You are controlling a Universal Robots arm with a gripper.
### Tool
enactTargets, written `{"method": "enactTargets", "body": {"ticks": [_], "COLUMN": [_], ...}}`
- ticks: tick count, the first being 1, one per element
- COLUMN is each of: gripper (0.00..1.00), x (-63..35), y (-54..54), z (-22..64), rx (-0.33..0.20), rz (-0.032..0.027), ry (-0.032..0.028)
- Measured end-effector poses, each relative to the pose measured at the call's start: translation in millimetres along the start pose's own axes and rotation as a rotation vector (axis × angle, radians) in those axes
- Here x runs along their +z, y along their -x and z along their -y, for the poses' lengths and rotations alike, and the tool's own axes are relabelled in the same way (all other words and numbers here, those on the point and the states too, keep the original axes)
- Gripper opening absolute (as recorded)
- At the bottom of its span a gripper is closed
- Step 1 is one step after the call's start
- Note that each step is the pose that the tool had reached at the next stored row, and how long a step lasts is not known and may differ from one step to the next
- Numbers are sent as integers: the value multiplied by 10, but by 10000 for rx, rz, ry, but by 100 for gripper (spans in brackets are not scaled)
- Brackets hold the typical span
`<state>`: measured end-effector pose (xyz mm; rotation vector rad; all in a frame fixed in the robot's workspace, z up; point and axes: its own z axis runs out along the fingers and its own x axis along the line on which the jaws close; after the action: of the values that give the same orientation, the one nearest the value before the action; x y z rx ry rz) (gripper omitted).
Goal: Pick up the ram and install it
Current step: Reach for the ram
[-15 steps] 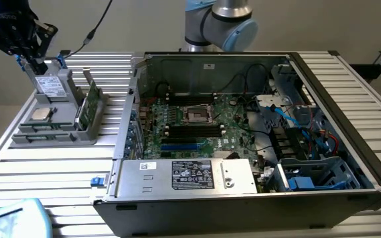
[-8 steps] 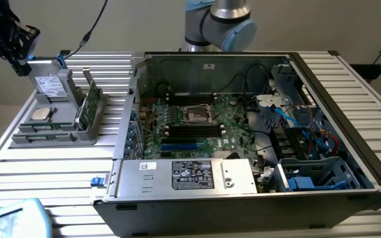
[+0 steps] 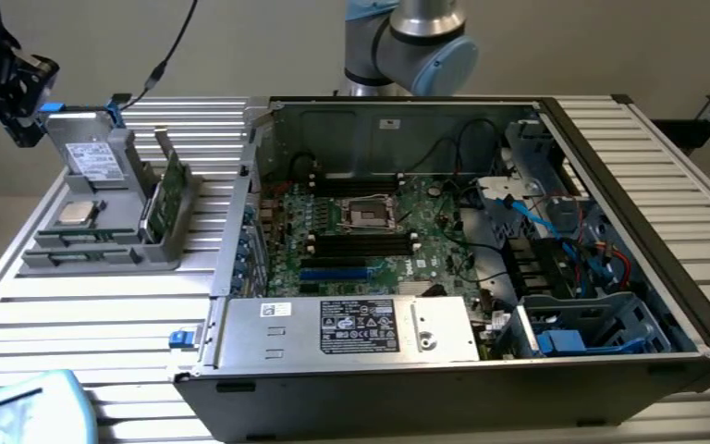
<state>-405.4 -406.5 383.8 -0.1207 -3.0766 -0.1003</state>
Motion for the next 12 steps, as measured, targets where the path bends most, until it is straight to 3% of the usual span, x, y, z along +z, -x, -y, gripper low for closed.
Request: {"method": "enactTargets", "body": {"ticks": [12], "gripper": [11], "x": [132], "y": [-124], "z": [20], "rx": [-15], "rz": [-3], "ry": [0]}}
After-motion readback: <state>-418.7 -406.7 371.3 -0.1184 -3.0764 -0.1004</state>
